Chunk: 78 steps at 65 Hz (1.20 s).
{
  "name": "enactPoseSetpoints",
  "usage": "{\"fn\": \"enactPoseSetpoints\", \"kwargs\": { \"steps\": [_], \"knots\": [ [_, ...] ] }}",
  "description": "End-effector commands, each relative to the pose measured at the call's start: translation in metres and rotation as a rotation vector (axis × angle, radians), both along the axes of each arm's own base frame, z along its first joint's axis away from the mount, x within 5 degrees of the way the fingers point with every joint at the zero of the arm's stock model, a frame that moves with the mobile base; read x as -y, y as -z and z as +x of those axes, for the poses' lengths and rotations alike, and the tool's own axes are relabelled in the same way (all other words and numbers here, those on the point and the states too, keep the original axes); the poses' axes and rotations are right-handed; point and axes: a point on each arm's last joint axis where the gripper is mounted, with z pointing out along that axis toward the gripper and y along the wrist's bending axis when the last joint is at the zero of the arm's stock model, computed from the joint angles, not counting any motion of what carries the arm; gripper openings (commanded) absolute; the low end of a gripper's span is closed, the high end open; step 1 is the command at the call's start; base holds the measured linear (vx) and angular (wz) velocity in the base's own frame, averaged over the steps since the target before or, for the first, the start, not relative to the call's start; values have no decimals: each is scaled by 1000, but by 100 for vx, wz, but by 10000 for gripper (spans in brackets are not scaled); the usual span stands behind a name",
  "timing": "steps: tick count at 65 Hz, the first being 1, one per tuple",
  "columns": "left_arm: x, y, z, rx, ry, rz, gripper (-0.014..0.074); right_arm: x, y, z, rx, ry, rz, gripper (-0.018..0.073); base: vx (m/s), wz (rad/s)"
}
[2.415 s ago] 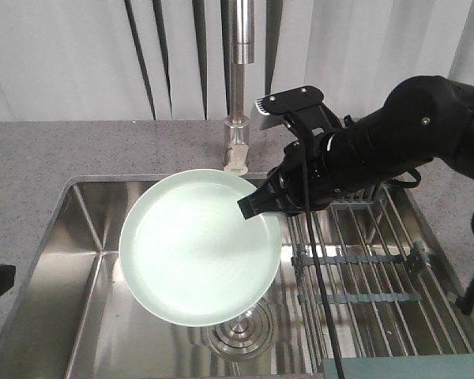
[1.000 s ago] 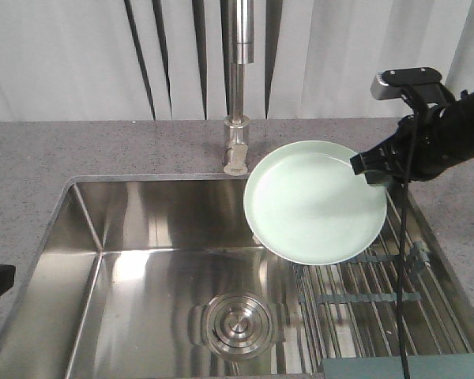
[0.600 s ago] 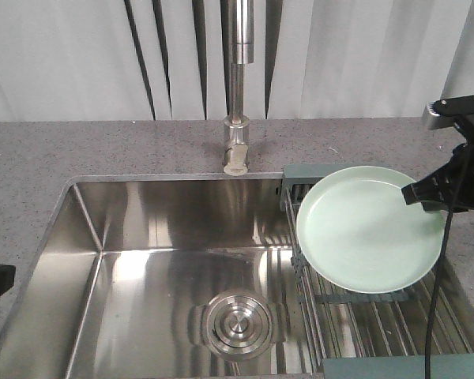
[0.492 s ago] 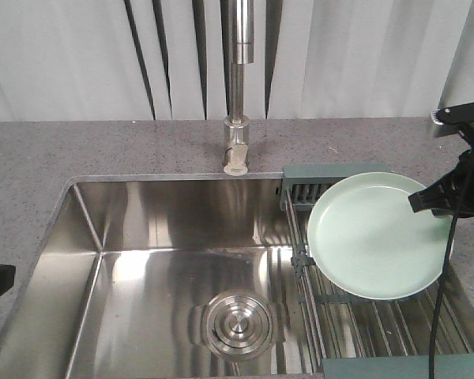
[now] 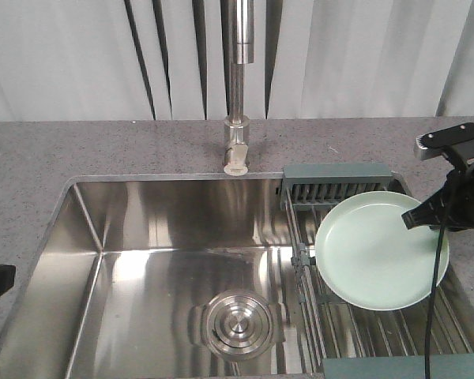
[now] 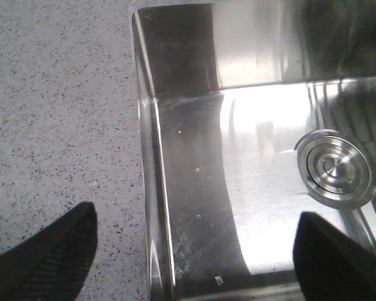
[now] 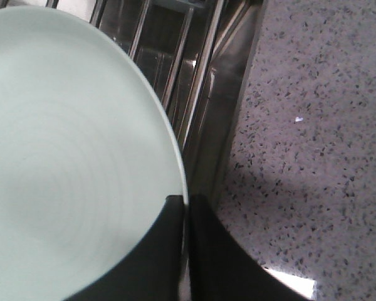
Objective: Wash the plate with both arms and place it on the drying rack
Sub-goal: 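Move the plate with the right gripper onto the wire drying rack, then open the right gripper and lift it away from the plate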
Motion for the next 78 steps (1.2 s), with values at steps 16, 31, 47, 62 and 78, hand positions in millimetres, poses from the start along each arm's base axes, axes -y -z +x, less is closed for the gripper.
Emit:
{"fn": "enactPoseSetpoints", "kwargs": {
  "steps": [16,31,47,62,78],
  "knots": [
    [2,-12,3,79,5,-27,585,4,6,14,43,56,15,37,0,0],
    [2,-12,3,79,5,-27,585,3,0,12,63,68,20,268,0,0],
    [2,-12,3,79,5,-27,585,1,-56,-13,226,91,32,347,0,0],
    [2,-12,3,79,5,-27,585,-13,-98,-64,447,124,33,347,0,0],
    [2,-12,3,79,5,-27,585,-30,-101,-119,505,90,86,332,0,0]
  ]
}}
